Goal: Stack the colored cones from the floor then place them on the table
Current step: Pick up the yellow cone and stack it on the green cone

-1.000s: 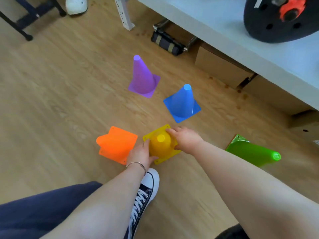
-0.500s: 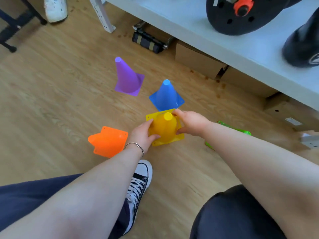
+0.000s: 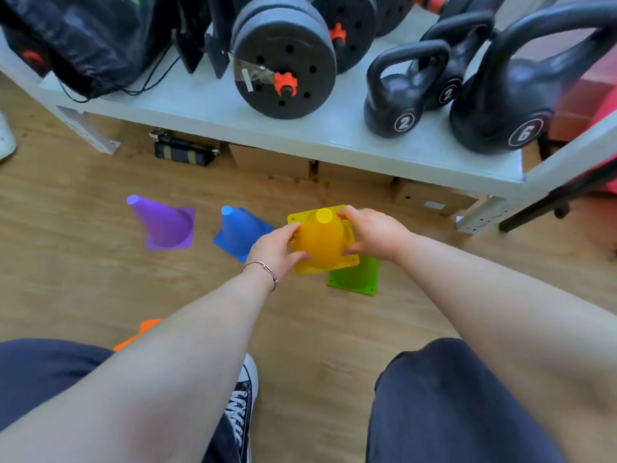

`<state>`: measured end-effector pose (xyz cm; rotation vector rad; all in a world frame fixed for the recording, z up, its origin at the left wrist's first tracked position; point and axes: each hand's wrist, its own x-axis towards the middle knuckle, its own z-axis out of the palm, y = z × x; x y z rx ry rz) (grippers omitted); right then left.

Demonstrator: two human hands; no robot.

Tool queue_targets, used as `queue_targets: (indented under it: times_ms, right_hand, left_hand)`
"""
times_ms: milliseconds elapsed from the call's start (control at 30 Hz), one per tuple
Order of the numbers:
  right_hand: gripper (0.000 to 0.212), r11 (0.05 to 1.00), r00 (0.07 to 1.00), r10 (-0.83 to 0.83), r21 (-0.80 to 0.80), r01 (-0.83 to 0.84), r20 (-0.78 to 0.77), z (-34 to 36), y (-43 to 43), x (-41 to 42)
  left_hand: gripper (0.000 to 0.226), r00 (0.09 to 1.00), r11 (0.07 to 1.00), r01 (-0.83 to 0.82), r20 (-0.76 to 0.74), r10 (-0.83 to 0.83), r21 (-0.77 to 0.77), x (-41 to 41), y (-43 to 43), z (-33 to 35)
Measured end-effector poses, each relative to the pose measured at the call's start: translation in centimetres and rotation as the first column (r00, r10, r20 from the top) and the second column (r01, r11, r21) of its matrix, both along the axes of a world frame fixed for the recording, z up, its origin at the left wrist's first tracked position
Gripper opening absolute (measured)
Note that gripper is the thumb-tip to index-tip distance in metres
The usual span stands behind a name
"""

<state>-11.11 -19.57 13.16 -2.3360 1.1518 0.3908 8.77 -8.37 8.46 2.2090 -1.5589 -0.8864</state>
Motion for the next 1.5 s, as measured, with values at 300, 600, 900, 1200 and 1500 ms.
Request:
queue_targets:
  times_ms: [300, 600, 900, 1200, 1500]
  right_hand:
    - [0.081, 0.973, 0.973, -0.23, 0.018, 0.231, -0.02, -1.3, 0.2, -8.0]
    - [0.073, 0.925, 0.929, -0.349, 0.117, 0.363, -0.121, -8.2, -0.2, -8.9]
    - [0.08, 0.827, 0.855, -0.512, 0.225, 0.515, -0.078, -13.7, 1.1, -7.6]
    - [0.085, 0.809, 0.837, -0.54, 0.219, 0.545, -0.087, -15.2, 1.5, -7.3]
    - [0.083, 0.856, 0.866, -0.474, 0.145, 0.496, -0.159, -14.4, 1.9, -6.6]
  left_hand:
    - [0.072, 0.981, 0.987, 0.152, -0.127, -0.144, 0.051, -6.4, -4.6, -2.0]
    - [0.075, 0.975, 0.97, 0.18, -0.163, -0.154, 0.16, -8.8, -6.7, -8.7]
    - [0.078, 0.977, 0.943, 0.196, -0.136, -0.164, 0.269, -8.2, -6.5, -12.0]
    - [0.076, 0.978, 0.943, 0.182, -0.154, -0.143, 0.279, -8.0, -6.3, -13.1]
    - [0.073, 0.947, 0.894, 0.297, 0.014, -0.32, 0.336, -8.5, -6.8, -12.4]
